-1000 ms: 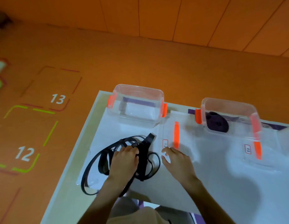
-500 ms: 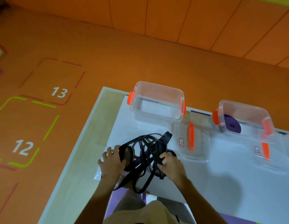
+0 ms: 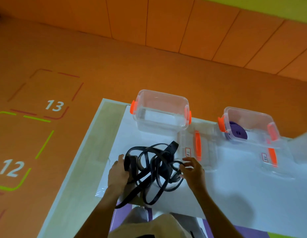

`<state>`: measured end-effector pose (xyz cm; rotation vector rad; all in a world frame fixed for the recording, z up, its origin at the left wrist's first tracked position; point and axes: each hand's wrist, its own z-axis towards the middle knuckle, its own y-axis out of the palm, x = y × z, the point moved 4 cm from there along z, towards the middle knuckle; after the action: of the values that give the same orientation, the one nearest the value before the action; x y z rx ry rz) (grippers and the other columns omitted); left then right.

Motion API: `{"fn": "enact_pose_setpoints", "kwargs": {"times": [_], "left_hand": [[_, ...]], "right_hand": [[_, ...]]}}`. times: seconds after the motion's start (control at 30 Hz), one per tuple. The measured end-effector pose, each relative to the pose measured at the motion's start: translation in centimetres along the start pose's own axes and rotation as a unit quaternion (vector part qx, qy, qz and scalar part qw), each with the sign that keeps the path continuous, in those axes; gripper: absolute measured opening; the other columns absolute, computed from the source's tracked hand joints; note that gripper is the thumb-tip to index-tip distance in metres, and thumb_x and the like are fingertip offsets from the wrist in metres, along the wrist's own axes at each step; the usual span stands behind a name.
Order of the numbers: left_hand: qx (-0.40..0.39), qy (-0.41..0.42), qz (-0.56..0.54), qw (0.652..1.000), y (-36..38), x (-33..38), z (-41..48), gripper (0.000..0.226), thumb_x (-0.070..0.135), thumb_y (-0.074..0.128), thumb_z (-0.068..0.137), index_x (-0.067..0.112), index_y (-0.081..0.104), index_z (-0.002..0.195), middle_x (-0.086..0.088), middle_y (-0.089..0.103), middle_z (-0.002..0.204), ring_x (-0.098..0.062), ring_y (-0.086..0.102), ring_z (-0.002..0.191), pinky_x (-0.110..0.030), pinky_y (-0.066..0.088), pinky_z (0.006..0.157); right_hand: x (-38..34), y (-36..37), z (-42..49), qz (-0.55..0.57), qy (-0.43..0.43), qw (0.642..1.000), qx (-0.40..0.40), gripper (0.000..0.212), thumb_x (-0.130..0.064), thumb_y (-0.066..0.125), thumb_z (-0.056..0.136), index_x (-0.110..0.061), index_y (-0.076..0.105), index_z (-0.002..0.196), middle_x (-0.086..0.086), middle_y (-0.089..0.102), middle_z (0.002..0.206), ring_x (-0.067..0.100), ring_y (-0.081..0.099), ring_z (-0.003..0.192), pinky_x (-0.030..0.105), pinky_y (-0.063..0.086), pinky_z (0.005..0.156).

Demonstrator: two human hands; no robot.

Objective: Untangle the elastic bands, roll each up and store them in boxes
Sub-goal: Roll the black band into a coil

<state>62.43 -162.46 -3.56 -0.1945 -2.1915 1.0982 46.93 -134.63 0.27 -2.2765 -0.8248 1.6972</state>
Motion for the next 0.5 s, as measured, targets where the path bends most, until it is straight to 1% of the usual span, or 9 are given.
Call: {"fn": "enact_pose_setpoints", "kwargs": {"times": [0.1,0.2,0.27,0.33,0.4,0.47,0.5], "left_hand": [[0.033,0.010,-0.037,0.999,-1.2,0.0,0.3,0.059,-0.003,0.056,0.094,0.016,0.047,0.149,-0.014,0.074,0.115,-0.037,0.069,0.105,-0.043,0.054,0.086],[0.069,0.043,-0.100,0.992,-3.2,1.7,0.7,0.059,-0.006,0.057,0.094,0.015,0.050,0.149,-0.009,0.076,0.114,-0.033,0.071,0.097,-0.038,0.053,0.081],[0.090,0.077,-0.136,0.984,-4.5,3.5,0.7,0.057,-0.006,0.060,0.096,0.017,0.051,0.148,-0.005,0.074,0.117,-0.029,0.071,0.094,-0.040,0.057,0.083],[0.113,0.111,-0.173,0.972,-5.7,4.9,0.6,0.053,-0.005,0.062,0.097,0.019,0.055,0.144,0.000,0.072,0.119,-0.022,0.071,0.097,-0.042,0.060,0.086],[0.140,0.143,-0.196,0.960,-6.4,5.9,0.4,0.046,-0.004,0.063,0.099,0.018,0.060,0.140,0.003,0.073,0.120,-0.017,0.070,0.102,-0.037,0.059,0.088],[0.145,0.157,-0.204,0.955,-6.5,6.3,0.5,0.040,-0.001,0.064,0.100,0.016,0.064,0.136,0.003,0.072,0.121,-0.016,0.068,0.104,-0.029,0.057,0.086],[0.141,0.160,-0.205,0.955,-6.3,6.3,0.7,0.037,0.000,0.065,0.100,0.015,0.065,0.134,0.003,0.072,0.122,-0.015,0.068,0.104,-0.023,0.055,0.084]], "right_hand": [[-0.3,-0.5,-0.3,0.059,-0.011,0.998,0.023,0.030,-0.001,0.077,0.092,-0.028,0.068,0.103,0.005,0.078,0.091,0.018,0.079,0.078,0.032,0.066,0.064],[-0.7,-0.7,-0.5,0.077,-0.049,0.995,0.037,0.030,0.000,0.077,0.092,-0.024,0.068,0.107,0.002,0.077,0.095,0.016,0.078,0.084,0.036,0.067,0.071],[-1.1,-0.8,-0.8,0.078,-0.077,0.993,0.045,0.030,0.000,0.078,0.091,-0.021,0.069,0.110,-0.003,0.077,0.097,0.014,0.077,0.087,0.035,0.066,0.076],[-1.5,-0.8,-1.0,0.077,-0.100,0.990,0.057,0.032,0.000,0.079,0.090,-0.021,0.069,0.112,-0.008,0.077,0.098,0.012,0.077,0.089,0.030,0.065,0.077],[-2.1,-0.7,-1.1,0.067,-0.128,0.987,0.070,0.036,0.001,0.080,0.089,-0.025,0.069,0.111,-0.014,0.076,0.100,0.009,0.077,0.090,0.024,0.064,0.073],[-2.5,-0.4,-1.1,0.017,-0.161,0.985,0.066,0.038,0.003,0.079,0.089,-0.027,0.068,0.109,-0.015,0.076,0.098,0.008,0.076,0.088,0.028,0.065,0.069],[-2.4,-0.1,-1.0,-0.034,-0.176,0.982,0.056,0.035,-0.001,0.080,0.089,-0.025,0.069,0.111,-0.013,0.076,0.099,0.008,0.075,0.088,0.031,0.066,0.069]]}}
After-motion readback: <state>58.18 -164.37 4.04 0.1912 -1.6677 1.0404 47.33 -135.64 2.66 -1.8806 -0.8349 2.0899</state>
